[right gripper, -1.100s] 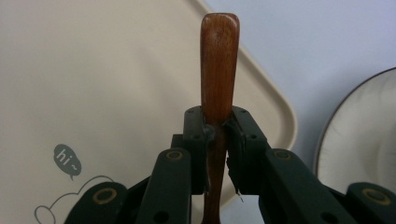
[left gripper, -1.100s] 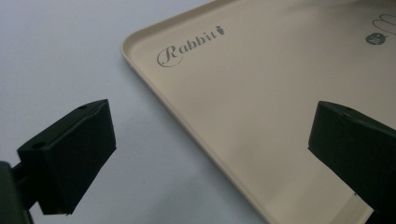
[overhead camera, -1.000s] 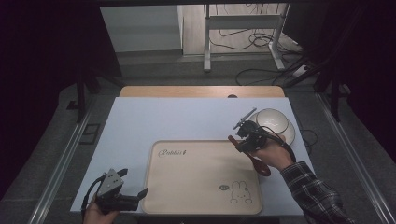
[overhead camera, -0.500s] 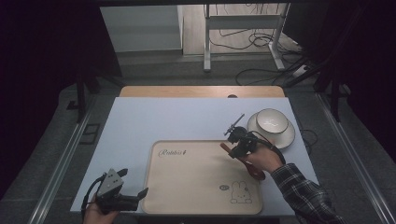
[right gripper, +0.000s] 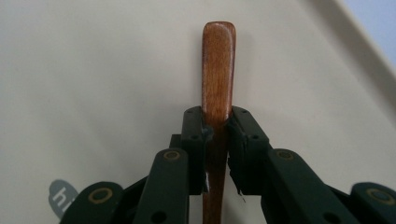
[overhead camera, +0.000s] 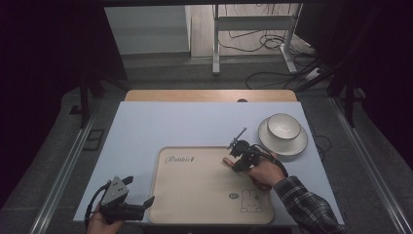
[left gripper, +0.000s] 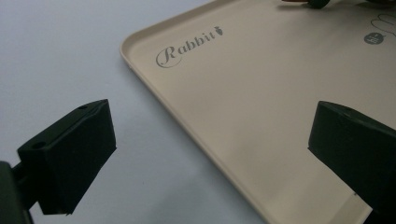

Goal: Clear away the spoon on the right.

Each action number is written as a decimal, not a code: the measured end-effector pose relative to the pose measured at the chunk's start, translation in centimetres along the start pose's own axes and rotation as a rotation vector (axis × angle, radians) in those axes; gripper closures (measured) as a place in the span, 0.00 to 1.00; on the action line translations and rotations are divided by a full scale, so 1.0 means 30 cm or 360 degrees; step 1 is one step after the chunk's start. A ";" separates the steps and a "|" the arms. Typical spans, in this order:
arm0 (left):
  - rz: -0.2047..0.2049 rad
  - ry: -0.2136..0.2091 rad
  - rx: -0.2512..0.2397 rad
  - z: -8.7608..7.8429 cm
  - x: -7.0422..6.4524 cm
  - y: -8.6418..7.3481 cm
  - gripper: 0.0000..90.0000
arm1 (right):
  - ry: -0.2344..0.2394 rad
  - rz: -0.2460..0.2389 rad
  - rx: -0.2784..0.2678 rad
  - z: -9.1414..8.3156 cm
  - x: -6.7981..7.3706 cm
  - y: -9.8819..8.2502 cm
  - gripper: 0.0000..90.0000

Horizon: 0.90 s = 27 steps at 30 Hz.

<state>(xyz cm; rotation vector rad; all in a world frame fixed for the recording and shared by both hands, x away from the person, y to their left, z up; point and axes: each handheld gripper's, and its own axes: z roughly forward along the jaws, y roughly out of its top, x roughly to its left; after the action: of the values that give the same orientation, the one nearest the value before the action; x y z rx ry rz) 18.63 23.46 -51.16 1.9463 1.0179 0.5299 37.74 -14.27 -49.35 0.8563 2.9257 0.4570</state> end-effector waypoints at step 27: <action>0.0011 -0.0002 0.0007 0.001 -0.002 0.001 0.01 | -0.0007 -0.0030 -0.0477 -0.048 0.057 -0.099 1.00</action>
<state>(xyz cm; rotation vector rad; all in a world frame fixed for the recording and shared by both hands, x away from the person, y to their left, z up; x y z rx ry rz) 18.63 23.39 -51.17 1.9543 1.0128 0.5308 34.55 -16.12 -48.81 0.7853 2.7567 0.8622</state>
